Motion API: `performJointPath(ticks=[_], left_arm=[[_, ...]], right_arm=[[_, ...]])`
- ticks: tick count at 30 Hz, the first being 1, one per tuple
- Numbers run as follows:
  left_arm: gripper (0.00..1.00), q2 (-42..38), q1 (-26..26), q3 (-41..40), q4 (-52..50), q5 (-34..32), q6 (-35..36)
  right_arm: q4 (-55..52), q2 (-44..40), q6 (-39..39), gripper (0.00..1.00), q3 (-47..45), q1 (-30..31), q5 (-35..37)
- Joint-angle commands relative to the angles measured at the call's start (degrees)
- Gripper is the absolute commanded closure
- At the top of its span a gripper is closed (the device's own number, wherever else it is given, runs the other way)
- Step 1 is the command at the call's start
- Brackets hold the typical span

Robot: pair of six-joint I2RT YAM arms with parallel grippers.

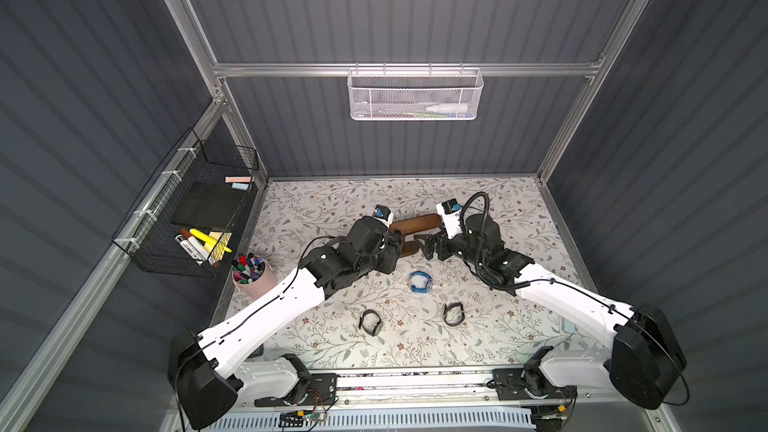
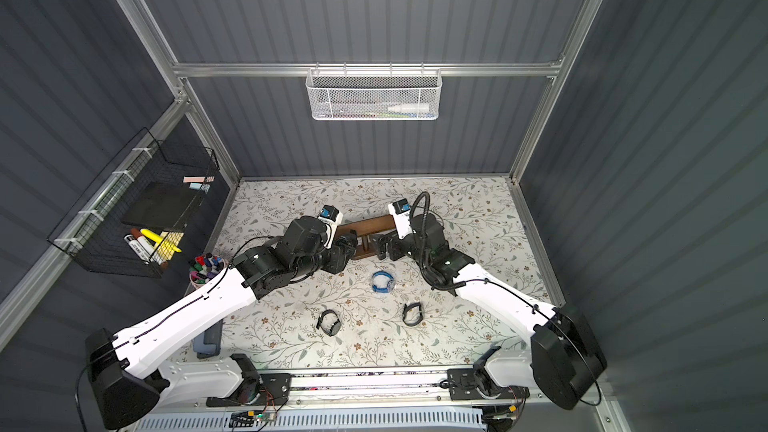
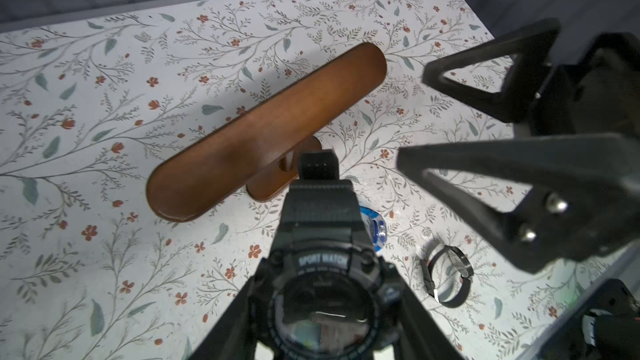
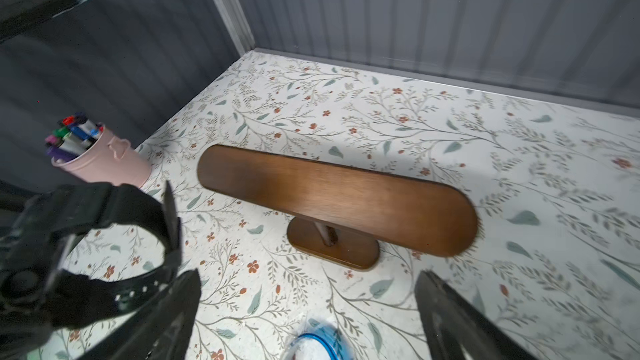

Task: Place watch on stand
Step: Pick up the watch at the center of the board, then place the watch on the stand.

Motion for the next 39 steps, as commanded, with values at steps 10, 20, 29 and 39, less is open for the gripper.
performJointPath(ticks=[10,20,29,39], left_arm=[[0.7,3.8,6.3,6.9,-11.4,-19.2,-3.1],[0.7,5.7,11.8,3.7,-8.4,-18.2,-5.3],[0.71,6.5,12.0,0.4,-4.6,-17.1,-8.0],[0.71,6.6,12.0,-2.2,0.5,-16.6,-9.9]], right_arm=[[-13.0,-3.2,9.9,0.01,2.6,-9.8,-0.9],[-13.7,7.3,8.7,0.07,10.1,-13.7,-9.0],[-12.3,13.0,8.1,0.3,12.5,-15.3,-15.8],[-9.6,14.8,8.4,0.37,11.9,-15.8,-17.4]])
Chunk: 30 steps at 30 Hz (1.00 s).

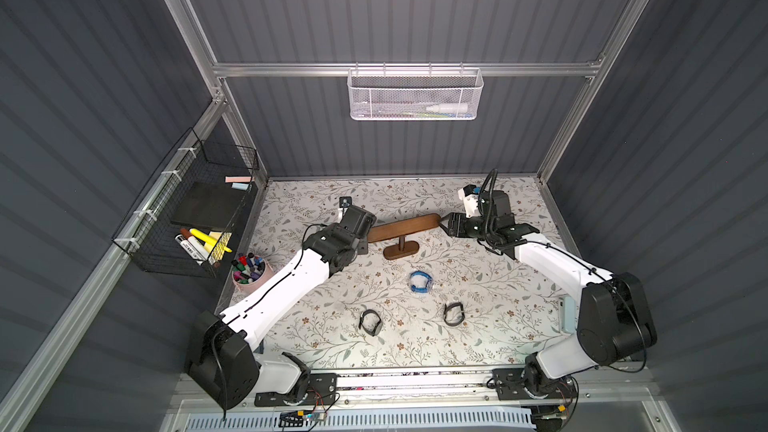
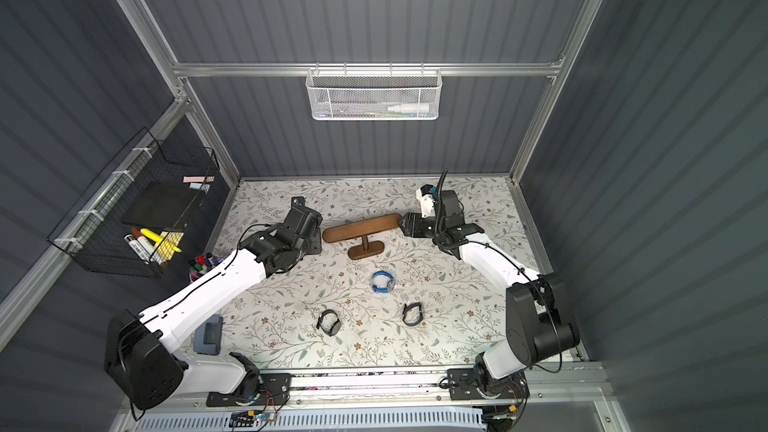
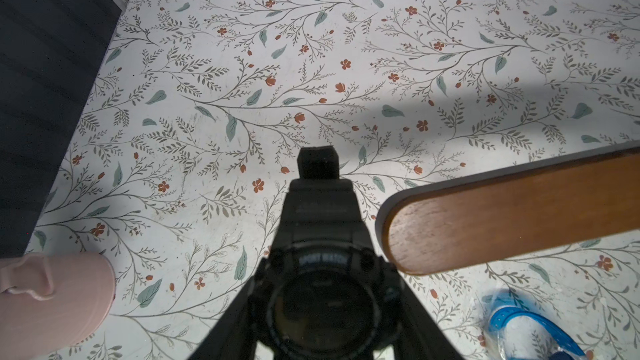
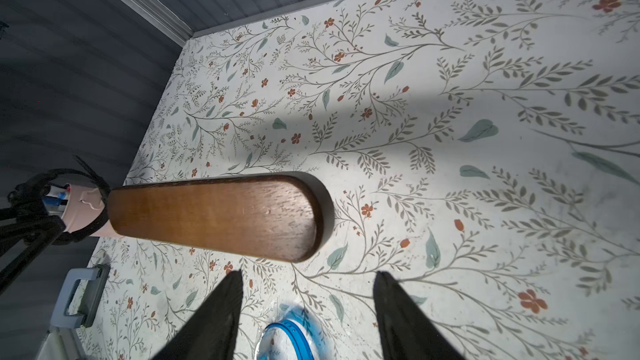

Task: Place watch on stand
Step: Place the watch on the stand.

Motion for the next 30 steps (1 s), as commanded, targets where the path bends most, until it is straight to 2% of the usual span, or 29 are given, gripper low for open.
performJointPath(ticks=[1,13,30], left_arm=[[0.71,0.3,0.3,-0.9,2.7,0.1,-1.7],[0.72,2.7,0.3,-1.4,4.6,2.0,-4.5],[0.73,3.8,-0.7,-1.2,6.4,2.7,-4.6]], right_arm=[[1.7,0.9,0.3,0.37,1.0,-0.3,-1.5],[3.3,2.5,0.2,0.4,1.2,-0.4,-2.6],[4.4,4.0,0.2,0.43,1.2,-0.4,-4.2]])
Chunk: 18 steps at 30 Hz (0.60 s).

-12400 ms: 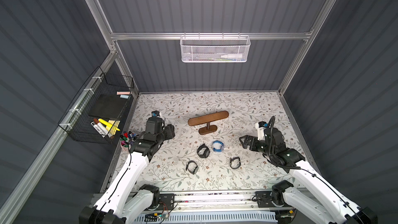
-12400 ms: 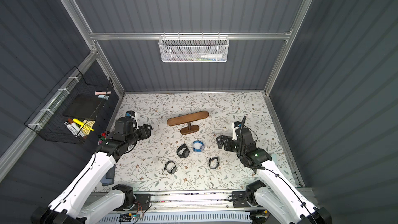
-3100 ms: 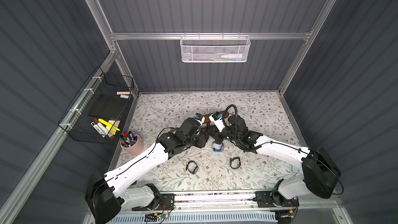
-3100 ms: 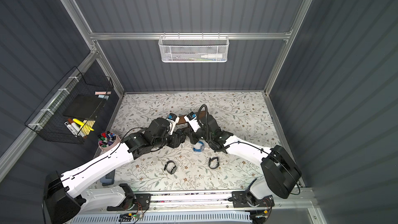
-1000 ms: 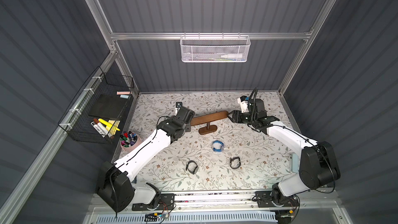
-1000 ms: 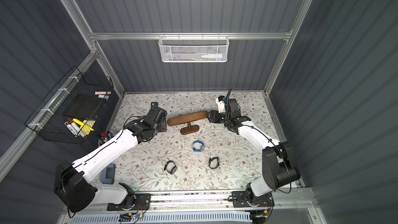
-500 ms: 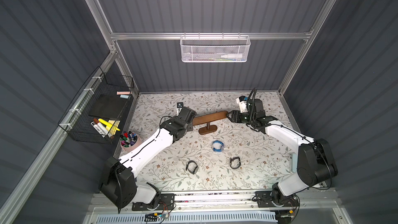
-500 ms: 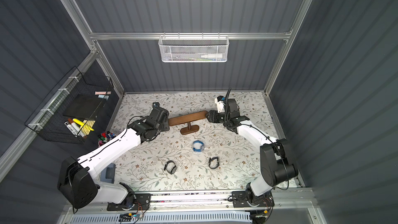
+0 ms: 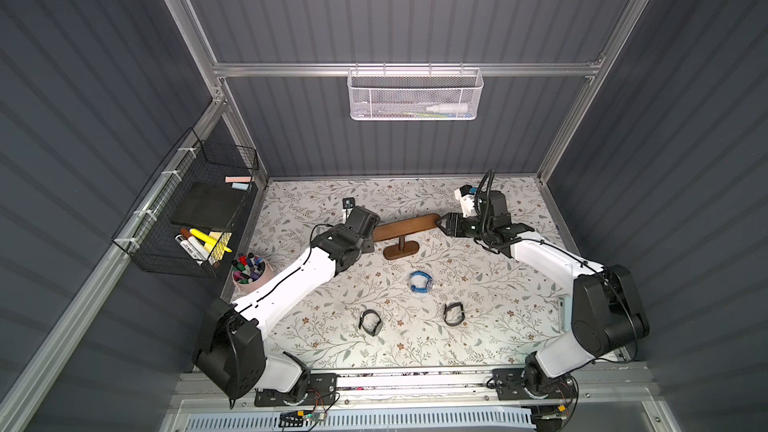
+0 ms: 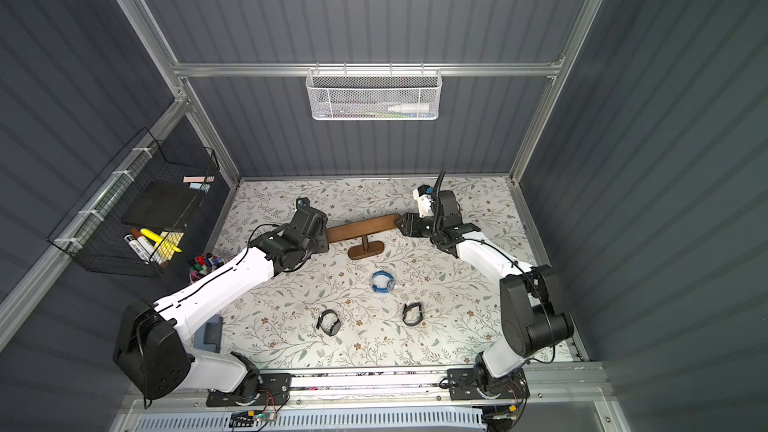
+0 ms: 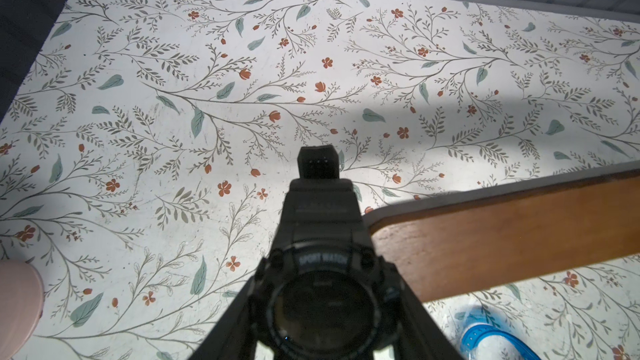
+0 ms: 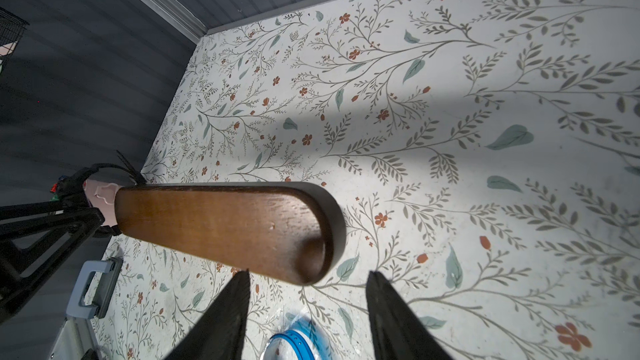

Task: Place watch on stand
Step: Place the watch on the stand.

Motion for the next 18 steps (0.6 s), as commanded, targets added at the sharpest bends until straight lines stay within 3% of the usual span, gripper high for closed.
performJointPath(ticks=[1,18], left_arm=[[0.73,0.8,-0.6,0.4,0.7,0.0,-1.2],[0.72,3.0,-3.9,2.3,1.2,-3.0,-2.4]], right_arm=[[1.1,1.1,-0.1,0.44,1.3,-0.2,-1.0],[2.7,2.8,-0.5,0.47,1.1,-0.2,-2.5]])
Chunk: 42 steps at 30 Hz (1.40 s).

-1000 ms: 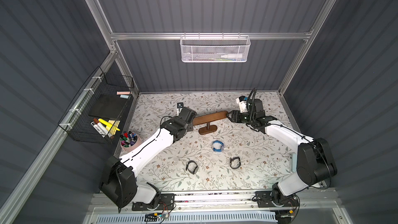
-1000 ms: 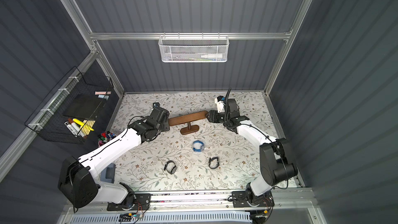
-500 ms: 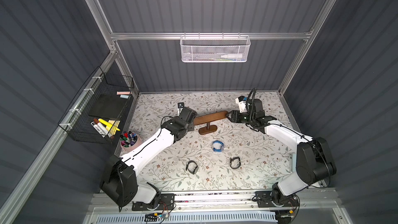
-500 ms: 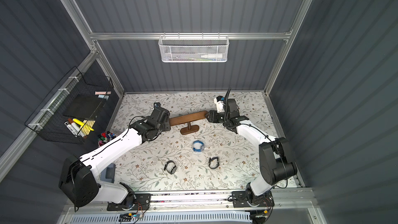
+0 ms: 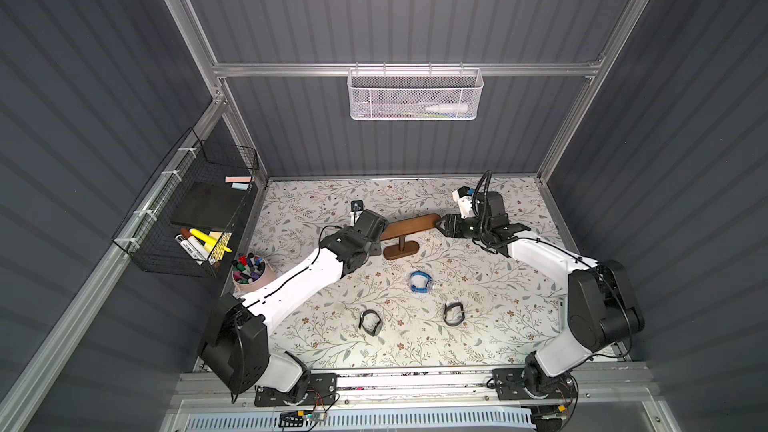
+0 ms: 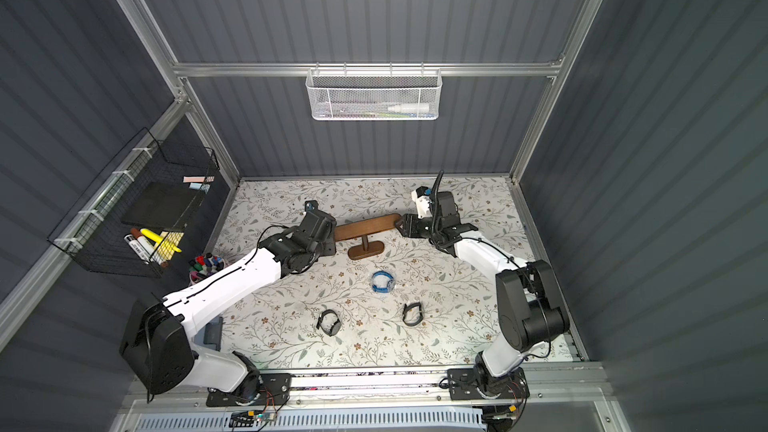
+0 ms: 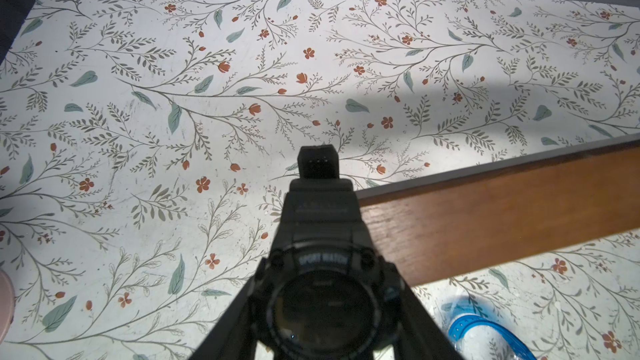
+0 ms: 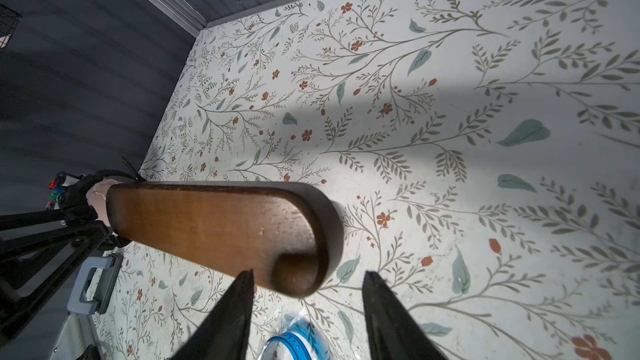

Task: Place watch on stand
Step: Place the watch on the stand.

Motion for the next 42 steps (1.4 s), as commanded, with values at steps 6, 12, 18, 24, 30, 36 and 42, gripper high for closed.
performJointPath(ticks=[6,12,18,24,30,36,42], left_arm=[[0.71,2.4,-1.3,3.1,0.2,-2.6,-1.5],[0.71,3.1,-2.5,3.8,0.3,-4.0,-1.9],[0.71,4.2,-3.0,5.1,0.4,-4.3,-1.9],[0.71,5.9,-3.6,6.6,0.3,-4.4,-2.1],[0.71,7.2,-4.3,7.9,-0.1,-4.4,-2.1],[0.71,7.9,-4.9,8.7,-0.1,-4.8,-2.2],[0.7,9.0,-5.6,9.9,-0.1,-4.9,-2.3]], right_arm=[[1.9,0.8,-0.3,0.48,0.7,-0.2,-2.3],[2.1,0.7,-0.2,0.48,0.6,-0.2,-2.5],[2.2,0.8,-0.1,0.49,0.5,-0.2,-2.9],[2.3,0.7,-0.1,0.5,0.4,-0.2,-2.9],[2.5,0.4,-0.1,0.5,0.2,-0.2,-3.1],[2.9,0.2,0.2,0.5,-0.1,-0.2,-3.4],[2.9,0.2,0.2,0.52,-0.2,-0.2,-3.6]])
